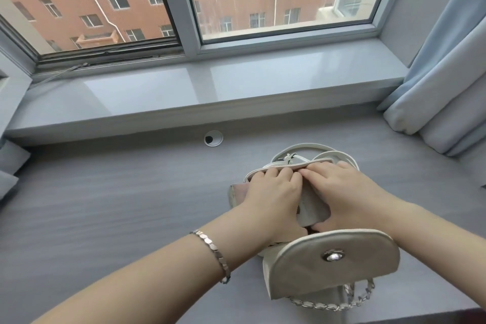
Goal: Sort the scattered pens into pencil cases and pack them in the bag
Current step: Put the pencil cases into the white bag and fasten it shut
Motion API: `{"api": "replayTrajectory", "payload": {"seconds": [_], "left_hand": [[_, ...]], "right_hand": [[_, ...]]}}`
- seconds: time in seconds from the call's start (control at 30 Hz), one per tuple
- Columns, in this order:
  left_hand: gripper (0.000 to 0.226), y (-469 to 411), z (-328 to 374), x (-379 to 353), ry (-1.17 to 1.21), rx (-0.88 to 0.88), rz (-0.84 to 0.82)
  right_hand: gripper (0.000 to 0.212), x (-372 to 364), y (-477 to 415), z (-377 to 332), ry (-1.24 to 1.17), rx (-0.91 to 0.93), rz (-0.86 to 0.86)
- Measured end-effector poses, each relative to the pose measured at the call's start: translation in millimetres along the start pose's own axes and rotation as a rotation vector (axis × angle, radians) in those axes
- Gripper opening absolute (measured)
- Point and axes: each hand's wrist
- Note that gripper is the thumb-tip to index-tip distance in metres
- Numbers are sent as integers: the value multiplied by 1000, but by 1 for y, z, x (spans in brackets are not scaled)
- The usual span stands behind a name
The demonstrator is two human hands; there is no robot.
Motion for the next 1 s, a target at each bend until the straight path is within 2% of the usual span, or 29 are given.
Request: {"api": "replayTrajectory", "payload": {"seconds": [0.13, 0.23, 0.33, 0.43, 0.53, 0.6, 0.67, 0.7, 0.77, 0.87, 1.0], "left_hand": [[50, 4, -17, 27, 145, 193, -98], [52, 13, -39, 40, 132, 194, -172], [49, 22, -53, 37, 168, 120, -180], [50, 32, -59, 19, 147, 24, -65], [54, 40, -61, 2, 183, -41, 122], [50, 40, -60, -4, 193, -46, 214], [48, 37, -59, -8, 178, -25, 283], [50, 37, -58, -9, 182, -28, 304], [61, 39, -56, -6, 229, -13, 283], [74, 41, -53, -4, 319, 46, 262], [61, 50, -54, -6, 388, 32, 326]], "right_hand": [[65, 3, 1, 7, 120, 6, -2], [70, 8, -1, 9, 171, -52, -93], [67, 8, -6, 2, 229, -107, -210], [59, 6, -10, -8, 260, -103, -281], [77, 6, -11, -19, 76, -40, -349], [75, 10, -9, -26, -71, -53, -255], [61, 12, -9, -31, -96, -46, -15], [61, 13, -11, -33, -88, -12, 58], [64, 16, -19, -37, -164, 85, 55], [45, 12, -33, -35, -359, 144, 4], [26, -3, -43, -28, -484, 91, 13]]}}
Point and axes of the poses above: each hand's wrist, its own y-axis away from the middle knuckle, its own x-axis out of the back of the hand, z = x × y, and after that the axes turned 12 degrees about y, right-handed
